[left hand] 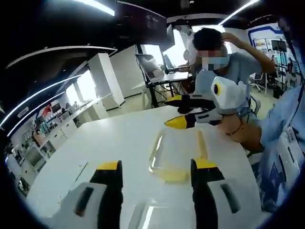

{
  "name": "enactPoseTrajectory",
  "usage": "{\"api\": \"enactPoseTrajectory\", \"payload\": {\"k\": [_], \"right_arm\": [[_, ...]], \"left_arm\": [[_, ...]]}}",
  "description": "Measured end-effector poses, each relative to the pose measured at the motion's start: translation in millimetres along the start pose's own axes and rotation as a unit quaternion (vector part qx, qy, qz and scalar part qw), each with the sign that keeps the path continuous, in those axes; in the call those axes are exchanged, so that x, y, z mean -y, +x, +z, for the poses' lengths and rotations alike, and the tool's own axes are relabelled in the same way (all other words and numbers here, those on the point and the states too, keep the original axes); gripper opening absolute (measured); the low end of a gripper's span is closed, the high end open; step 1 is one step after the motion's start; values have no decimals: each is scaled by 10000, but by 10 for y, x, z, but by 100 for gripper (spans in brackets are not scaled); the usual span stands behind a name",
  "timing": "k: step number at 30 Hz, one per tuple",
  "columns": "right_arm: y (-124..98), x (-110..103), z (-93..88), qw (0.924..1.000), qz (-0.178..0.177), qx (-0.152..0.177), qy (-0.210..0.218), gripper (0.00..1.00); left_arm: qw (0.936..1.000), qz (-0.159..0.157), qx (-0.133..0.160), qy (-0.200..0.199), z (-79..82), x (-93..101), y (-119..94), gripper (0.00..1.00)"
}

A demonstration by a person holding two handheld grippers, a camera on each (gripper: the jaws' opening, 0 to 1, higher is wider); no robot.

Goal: Snap each plastic latch of the storage box into its locked position after aligning the lid with the box until every specified latch is closed and the lid sits flush.

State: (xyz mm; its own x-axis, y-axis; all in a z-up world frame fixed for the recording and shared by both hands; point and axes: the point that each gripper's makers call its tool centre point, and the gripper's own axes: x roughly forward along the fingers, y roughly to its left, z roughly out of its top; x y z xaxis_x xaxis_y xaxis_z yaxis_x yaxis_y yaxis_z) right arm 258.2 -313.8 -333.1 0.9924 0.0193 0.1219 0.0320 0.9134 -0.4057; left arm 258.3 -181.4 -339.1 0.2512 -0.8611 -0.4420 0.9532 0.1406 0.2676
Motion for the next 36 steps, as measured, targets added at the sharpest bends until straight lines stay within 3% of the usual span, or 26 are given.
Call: {"api": "enactPoseTrajectory", "payload": {"k": [3,6,10,19,23,31,36], "right_arm": [[-5,-8,4,10000,21,1,22,40],[-13,-12,17,10000,39,11,40,40],[-20,-15,28,10000,50,12,50,40],[-35,-5,34,10000,43,-22,57,40],[-33,-4,28,10000,52,-42,58,40],[-25,-2,12,9999,71,-54,65,40],[-22,-2,2,9999,79,-53,78,40]], "left_arm": [[9992,-158,-335,167,-53,57,116,59],[9983,-300,-476,162,-72,118,226,59],[9944,-585,-868,138,-189,248,334,62],[9763,-1054,-1862,320,-508,372,589,54],[9705,-1147,-2104,252,-614,370,644,53],[9645,-1395,-2242,17,-697,387,741,48],[9585,-1428,-2464,99,-779,381,766,46]]}}
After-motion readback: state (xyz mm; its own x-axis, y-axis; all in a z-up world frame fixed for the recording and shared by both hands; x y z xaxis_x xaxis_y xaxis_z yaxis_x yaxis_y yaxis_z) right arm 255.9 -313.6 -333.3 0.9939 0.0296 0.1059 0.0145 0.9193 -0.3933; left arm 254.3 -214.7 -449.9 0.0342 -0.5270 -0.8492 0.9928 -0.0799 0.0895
